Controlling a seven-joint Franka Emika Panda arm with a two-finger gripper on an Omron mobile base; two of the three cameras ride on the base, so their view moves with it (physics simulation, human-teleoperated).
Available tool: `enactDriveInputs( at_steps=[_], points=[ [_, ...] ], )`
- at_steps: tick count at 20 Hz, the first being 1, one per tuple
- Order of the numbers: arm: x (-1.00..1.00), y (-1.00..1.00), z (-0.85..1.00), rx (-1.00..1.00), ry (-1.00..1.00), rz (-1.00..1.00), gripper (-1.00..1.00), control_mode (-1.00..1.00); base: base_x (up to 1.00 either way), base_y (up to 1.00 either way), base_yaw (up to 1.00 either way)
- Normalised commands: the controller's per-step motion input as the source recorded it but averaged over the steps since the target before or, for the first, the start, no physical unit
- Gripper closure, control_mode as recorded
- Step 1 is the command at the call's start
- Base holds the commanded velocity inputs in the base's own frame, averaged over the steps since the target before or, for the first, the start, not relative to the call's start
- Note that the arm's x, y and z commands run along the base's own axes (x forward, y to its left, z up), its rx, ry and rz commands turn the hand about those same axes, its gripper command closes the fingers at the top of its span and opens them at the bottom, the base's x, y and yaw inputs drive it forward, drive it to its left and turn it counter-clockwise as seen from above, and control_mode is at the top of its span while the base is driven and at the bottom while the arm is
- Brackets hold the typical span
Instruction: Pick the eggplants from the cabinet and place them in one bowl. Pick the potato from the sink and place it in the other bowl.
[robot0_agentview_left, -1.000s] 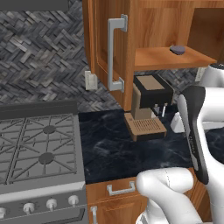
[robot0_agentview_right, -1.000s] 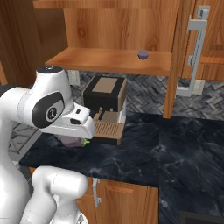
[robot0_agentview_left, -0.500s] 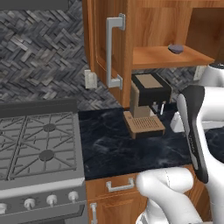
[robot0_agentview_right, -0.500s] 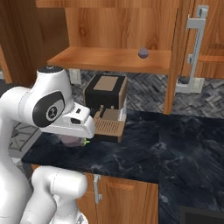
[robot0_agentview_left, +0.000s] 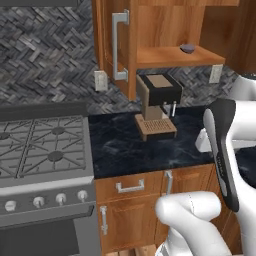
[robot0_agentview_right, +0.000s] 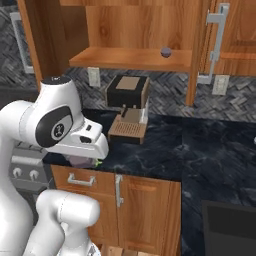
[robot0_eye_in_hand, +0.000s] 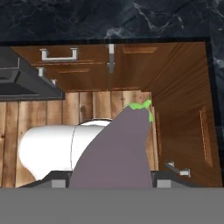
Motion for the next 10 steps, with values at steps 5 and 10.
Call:
enactDriveInputs(
  at_steps=[5, 10],
  points=[
    [0.0, 0.0, 0.0, 0.0, 0.0, 0.0, 1.0, 1.0, -0.23, 0.0, 0.04],
    [0.0, 0.0, 0.0, 0.0, 0.0, 0.0, 1.0, 1.0, -0.41, 0.0, 0.47]
  ],
)
